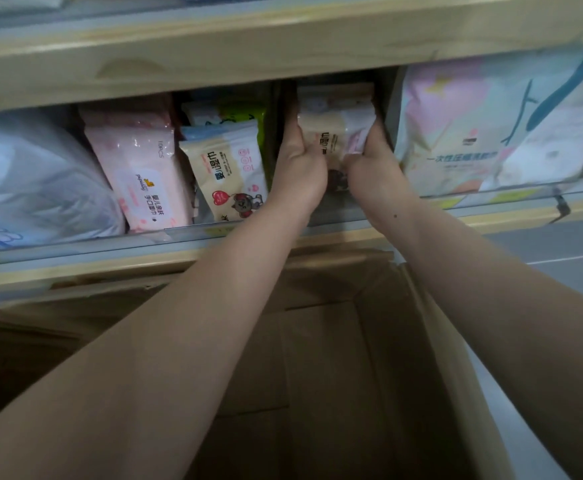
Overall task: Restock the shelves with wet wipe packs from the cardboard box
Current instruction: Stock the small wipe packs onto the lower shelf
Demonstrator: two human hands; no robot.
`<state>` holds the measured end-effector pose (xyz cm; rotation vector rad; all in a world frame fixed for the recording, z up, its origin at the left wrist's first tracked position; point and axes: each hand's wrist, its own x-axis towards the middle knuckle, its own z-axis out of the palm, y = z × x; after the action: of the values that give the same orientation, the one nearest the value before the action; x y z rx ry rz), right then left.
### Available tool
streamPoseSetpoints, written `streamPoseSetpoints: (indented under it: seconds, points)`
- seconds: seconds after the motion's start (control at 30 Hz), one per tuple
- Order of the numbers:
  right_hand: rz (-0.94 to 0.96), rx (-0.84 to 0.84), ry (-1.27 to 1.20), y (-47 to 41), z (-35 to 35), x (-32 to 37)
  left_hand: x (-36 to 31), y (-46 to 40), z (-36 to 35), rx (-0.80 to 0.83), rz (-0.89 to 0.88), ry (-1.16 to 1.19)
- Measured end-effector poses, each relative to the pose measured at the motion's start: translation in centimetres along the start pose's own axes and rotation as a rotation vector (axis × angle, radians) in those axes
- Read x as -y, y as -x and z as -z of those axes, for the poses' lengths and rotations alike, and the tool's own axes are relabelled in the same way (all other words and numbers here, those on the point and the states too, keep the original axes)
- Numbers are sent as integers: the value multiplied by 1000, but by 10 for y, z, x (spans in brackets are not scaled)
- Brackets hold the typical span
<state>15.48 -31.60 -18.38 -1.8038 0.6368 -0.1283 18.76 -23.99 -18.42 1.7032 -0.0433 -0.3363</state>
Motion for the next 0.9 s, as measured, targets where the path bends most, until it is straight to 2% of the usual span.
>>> streamPoseSetpoints:
  seconds: [0.2, 0.4, 0.53, 0.6, 0.67, 0.8, 0.9]
  points:
    - [28, 16, 145, 13, 8, 1, 8, 5, 7, -2, 120, -72]
    - [73, 130, 246, 53, 30, -1, -7, 40, 42, 139, 38, -305]
    - [105, 72, 301, 78, 32, 18, 0, 59, 98, 55, 30, -325]
    - [132, 147, 333, 80, 15, 30, 4, 57, 120, -14, 61, -417]
    - [109, 246, 352, 72, -8, 38, 7, 50, 129, -11, 77, -509]
    - [54, 330, 284, 45, -49, 40, 15, 24, 120, -4, 113, -494]
    - [-4, 303, 243, 23, -66, 33, 15, 4, 108, -40, 140, -283]
